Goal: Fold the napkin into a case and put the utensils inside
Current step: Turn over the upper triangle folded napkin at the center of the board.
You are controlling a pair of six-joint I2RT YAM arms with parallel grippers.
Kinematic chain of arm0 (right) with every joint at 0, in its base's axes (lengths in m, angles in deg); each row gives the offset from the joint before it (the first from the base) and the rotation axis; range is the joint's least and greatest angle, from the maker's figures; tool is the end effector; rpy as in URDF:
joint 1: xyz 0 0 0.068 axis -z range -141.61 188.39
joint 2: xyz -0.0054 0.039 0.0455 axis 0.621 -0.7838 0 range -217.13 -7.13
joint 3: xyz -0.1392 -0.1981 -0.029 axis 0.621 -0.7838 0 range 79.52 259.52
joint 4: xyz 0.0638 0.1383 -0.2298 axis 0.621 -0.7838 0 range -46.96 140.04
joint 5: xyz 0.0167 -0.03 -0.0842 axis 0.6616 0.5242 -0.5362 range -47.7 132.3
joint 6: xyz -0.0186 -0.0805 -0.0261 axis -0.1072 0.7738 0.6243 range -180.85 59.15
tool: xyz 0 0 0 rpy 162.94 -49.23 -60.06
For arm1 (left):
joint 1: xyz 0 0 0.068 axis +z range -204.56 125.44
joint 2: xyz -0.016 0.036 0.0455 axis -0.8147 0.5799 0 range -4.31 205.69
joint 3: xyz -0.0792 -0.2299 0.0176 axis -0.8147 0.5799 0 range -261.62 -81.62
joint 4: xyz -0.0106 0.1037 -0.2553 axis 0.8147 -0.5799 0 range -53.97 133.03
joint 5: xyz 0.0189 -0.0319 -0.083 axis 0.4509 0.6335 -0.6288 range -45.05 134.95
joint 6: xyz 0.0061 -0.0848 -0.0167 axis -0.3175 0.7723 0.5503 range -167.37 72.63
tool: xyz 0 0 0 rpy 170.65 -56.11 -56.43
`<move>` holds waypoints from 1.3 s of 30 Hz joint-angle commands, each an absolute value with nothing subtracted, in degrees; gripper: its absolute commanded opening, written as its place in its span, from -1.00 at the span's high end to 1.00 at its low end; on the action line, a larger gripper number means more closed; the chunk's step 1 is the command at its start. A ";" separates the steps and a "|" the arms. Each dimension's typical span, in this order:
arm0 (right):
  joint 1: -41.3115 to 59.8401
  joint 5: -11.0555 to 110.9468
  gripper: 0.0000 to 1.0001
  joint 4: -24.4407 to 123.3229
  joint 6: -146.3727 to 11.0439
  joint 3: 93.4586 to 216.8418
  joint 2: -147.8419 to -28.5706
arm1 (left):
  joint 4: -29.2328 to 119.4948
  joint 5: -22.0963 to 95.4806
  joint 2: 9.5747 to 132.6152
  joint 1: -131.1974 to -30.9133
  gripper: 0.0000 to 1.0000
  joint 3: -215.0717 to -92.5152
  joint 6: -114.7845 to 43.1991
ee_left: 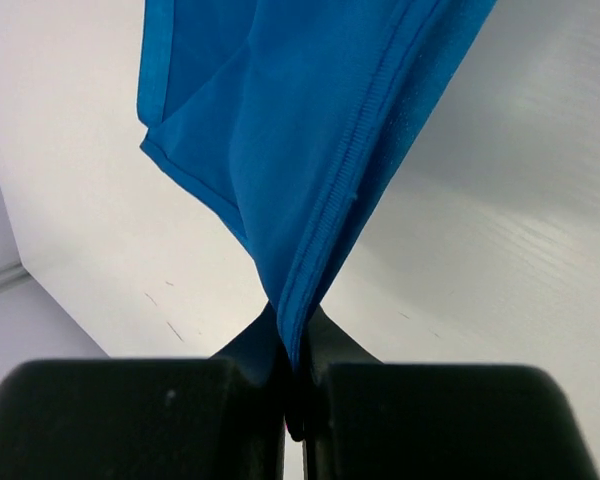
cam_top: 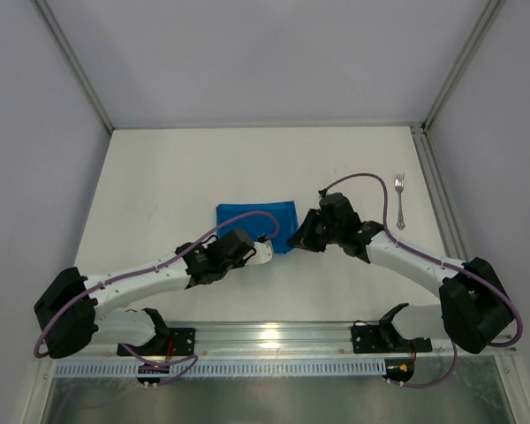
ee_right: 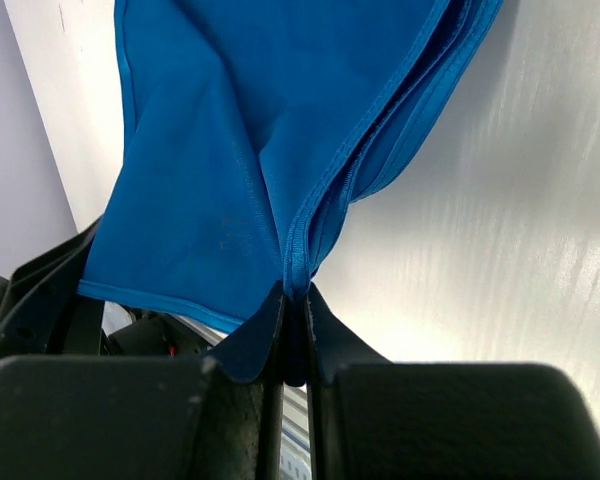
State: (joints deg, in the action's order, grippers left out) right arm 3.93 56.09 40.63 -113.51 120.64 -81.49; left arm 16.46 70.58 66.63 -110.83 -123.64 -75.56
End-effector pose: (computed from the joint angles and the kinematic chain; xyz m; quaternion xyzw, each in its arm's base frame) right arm 0.2507 0.1942 0.1458 0.0962 0.9054 0.3544 0.2132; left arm 0.1839 -0.2158 0.1434 0.5772 0.7338 0.1353 0.3319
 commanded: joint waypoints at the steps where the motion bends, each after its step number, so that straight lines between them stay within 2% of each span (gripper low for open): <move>1: 4.38 58.73 0.75 40.01 -111.21 119.51 -80.78 | 14.46 69.83 65.74 -110.10 1.00 -125.22 -76.55; 5: 4.38 58.30 0.03 41.33 -112.61 116.44 -78.86 | 14.38 69.13 66.26 -110.01 1.00 -125.83 -76.20; 8: 4.64 56.64 -0.35 42.47 -115.07 113.45 -75.61 | 13.32 67.72 66.79 -110.01 1.00 -127.41 -75.59; 9: 4.64 56.28 -0.39 43.09 -116.04 111.53 -74.81 | 13.23 67.37 67.40 -110.01 1.00 -127.76 -75.32; 14: 4.64 54.70 -0.48 47.83 -125.59 104.14 -68.75 | 13.15 65.00 69.25 -110.01 1.00 -128.73 -74.80; 15: 3.95 53.31 -0.59 47.84 -127.19 102.04 -66.13 | 13.06 64.21 69.69 -110.01 1.00 -128.73 -74.27; 20: -3.52 43.90 -0.60 45.29 -135.72 99.20 -57.59 | 14.11 65.08 70.05 -110.01 1.00 -128.38 -73.65; 22: -5.89 40.13 -0.57 45.56 -132.94 100.43 -55.74 | 14.46 65.78 69.43 -110.01 1.00 -128.38 -74.00; 24: -6.26 39.49 -0.54 45.72 -123.33 102.62 -55.38 | 14.55 66.13 69.17 -110.01 1.00 -128.64 -74.27; 27: -10.28 32.31 -0.50 42.41 -110.02 106.66 -54.33 | 13.76 66.66 68.64 -110.01 1.00 -129.35 -73.74; 28: -11.87 30.72 -0.49 43.00 -101.28 106.76 -54.06 | 12.80 66.75 68.46 -110.01 1.00 -129.78 -73.30; 35: -26.10 23.15 -0.55 60.89 -74.59 99.48 -51.60 | 8.75 66.66 66.97 -109.22 1.00 -132.77 -70.93; 39: -36.02 18.85 -0.55 71.81 -59.56 95.52 -54.75 | 6.73 65.79 67.23 -109.22 1.00 -134.97 -70.58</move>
